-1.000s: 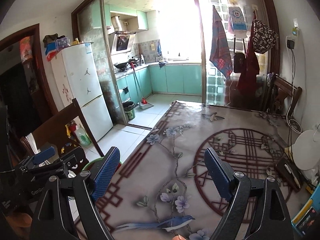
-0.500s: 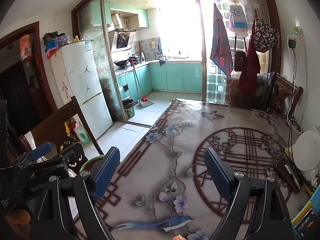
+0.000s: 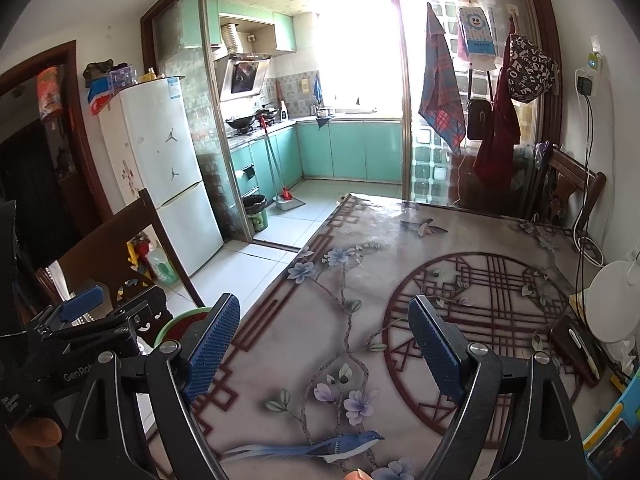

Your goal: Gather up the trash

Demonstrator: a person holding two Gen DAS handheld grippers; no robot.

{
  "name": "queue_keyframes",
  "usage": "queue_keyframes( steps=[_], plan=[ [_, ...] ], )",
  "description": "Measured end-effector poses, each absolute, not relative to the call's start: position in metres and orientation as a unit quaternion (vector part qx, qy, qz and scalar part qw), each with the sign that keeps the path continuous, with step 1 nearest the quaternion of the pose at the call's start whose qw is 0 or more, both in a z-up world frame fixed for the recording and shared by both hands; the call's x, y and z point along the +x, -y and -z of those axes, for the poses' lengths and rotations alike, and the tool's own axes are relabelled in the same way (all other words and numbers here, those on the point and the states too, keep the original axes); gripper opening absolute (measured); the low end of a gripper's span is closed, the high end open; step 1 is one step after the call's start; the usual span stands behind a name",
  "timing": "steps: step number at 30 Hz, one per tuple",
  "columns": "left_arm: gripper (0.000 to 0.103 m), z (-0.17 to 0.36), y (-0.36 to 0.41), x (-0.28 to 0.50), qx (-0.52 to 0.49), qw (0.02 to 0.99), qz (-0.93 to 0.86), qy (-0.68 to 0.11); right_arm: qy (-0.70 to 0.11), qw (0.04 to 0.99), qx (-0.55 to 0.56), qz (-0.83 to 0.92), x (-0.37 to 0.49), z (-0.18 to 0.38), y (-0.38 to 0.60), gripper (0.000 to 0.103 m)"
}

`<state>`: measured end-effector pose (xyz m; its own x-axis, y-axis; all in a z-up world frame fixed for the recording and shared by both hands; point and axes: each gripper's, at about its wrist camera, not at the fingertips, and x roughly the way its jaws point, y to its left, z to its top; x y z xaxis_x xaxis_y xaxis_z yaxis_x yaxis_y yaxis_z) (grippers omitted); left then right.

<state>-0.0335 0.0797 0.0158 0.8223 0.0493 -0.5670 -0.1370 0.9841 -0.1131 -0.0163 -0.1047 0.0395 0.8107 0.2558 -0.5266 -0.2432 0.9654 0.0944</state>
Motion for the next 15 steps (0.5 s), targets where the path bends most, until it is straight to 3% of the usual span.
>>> queue_keyframes(
  steps=[15],
  plan=[
    [0.103,-0.0107,-0.0754,-0.0262,-0.077,0.949,-0.035,-0.303,-0.285,0.95,0.011,-0.128,-0.0102,-0.0346,0.1077,0.086]
  ],
)
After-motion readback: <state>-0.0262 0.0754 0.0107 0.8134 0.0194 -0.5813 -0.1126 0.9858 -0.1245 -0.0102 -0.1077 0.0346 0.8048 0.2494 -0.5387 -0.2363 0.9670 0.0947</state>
